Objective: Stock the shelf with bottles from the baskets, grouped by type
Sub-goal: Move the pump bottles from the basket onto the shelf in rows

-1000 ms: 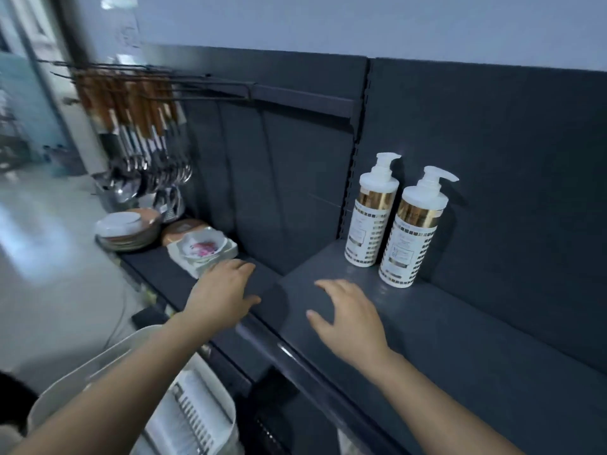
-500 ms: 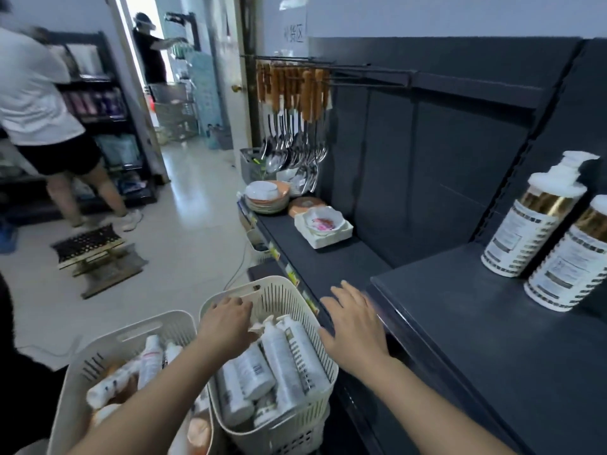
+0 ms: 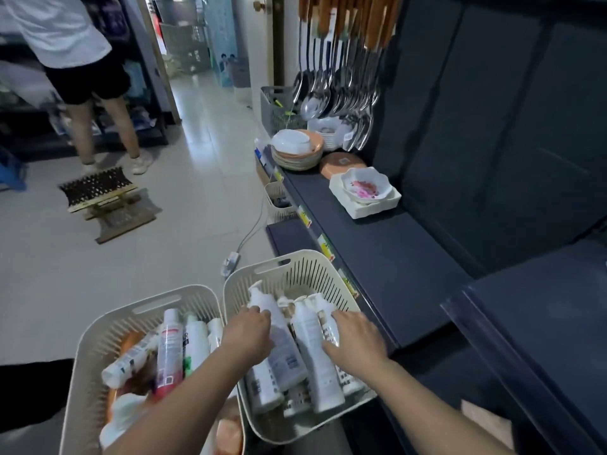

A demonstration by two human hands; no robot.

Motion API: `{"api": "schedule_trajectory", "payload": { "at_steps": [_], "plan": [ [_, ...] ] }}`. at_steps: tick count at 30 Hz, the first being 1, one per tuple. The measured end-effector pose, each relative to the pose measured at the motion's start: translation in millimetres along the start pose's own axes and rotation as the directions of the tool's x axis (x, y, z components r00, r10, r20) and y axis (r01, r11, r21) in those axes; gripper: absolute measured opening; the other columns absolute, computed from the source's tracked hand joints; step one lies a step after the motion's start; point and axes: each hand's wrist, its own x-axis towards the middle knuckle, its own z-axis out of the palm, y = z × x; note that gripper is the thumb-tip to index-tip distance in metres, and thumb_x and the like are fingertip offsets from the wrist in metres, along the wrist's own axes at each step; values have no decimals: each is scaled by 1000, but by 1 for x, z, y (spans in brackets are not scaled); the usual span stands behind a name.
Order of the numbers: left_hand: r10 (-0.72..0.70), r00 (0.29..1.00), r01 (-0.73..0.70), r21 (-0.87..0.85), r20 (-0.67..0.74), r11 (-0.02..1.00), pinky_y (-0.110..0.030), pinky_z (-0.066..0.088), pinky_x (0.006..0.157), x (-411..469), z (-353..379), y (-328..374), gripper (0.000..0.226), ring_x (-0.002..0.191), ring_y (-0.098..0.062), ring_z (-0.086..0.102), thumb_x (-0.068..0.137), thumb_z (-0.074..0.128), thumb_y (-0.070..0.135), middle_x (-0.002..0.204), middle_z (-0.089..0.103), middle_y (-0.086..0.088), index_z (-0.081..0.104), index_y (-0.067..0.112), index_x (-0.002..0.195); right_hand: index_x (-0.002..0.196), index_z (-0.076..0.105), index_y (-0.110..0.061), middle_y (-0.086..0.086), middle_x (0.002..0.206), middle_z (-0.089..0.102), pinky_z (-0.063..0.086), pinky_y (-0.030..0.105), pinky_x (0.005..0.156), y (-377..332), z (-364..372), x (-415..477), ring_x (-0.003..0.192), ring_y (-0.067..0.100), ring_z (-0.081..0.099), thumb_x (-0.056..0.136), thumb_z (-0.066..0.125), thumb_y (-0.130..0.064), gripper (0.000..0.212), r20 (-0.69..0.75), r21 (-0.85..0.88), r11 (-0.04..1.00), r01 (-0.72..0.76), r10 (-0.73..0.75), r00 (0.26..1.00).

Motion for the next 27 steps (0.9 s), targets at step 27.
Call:
{"api": "schedule_trajectory", "payload": {
  "at_steps": [27],
  "plan": [
    [-340, 877, 418, -888, 340, 190, -34, 60, 64, 86, 73, -3, 36, 71, -13, 69, 67, 83, 11, 83, 71, -3, 65, 7, 98, 122, 50, -11, 7, 124, 50, 46, 35, 89, 7, 115, 77, 113, 22, 49, 85, 59, -53, 57, 169, 86, 941, -328, 310, 935]
  ]
}}
